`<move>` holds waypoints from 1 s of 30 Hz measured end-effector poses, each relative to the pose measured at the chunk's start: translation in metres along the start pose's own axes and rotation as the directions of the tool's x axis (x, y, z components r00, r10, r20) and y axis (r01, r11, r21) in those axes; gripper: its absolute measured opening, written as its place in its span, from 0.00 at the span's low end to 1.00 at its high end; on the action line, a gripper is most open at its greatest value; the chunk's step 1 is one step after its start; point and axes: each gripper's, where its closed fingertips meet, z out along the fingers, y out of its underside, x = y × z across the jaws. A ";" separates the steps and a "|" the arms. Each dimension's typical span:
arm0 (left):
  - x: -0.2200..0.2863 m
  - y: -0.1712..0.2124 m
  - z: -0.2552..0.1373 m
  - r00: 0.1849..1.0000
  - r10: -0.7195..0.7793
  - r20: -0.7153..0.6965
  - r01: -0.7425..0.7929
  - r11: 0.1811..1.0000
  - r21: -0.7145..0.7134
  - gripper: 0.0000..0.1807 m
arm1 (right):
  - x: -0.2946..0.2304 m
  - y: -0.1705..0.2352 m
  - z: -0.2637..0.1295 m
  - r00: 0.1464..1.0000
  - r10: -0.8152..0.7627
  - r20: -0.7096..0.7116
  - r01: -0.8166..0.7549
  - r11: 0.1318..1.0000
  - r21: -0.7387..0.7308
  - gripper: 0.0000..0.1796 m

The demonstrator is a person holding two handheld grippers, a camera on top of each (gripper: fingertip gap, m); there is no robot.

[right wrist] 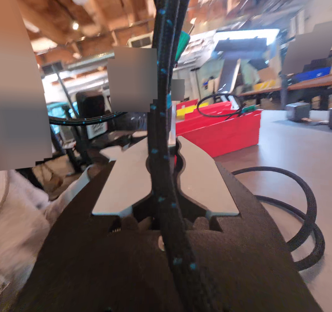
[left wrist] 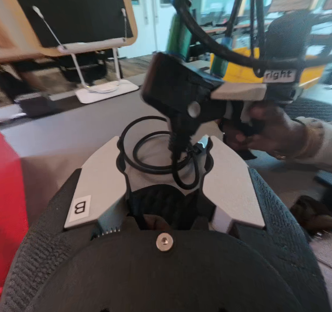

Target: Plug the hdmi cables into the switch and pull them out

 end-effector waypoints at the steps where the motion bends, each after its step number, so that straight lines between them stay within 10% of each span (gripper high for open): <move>1: 0.004 0.002 0.004 0.998 0.040 0.046 -0.039 0.999 -0.006 0.48 | 0.004 -0.004 -0.002 1.000 0.010 -0.027 -0.009 0.999 0.042 0.11; 8: -0.002 -0.003 0.030 0.876 0.340 0.342 -0.315 0.941 -0.126 0.35 | 0.006 0.001 -0.002 0.995 0.068 -0.069 -0.061 0.993 0.099 0.11; 30: -0.015 0.022 0.038 0.900 0.336 0.277 -0.302 0.940 -0.158 0.23 | 0.021 -0.001 -0.009 0.988 0.026 -0.151 -0.013 0.996 0.091 0.14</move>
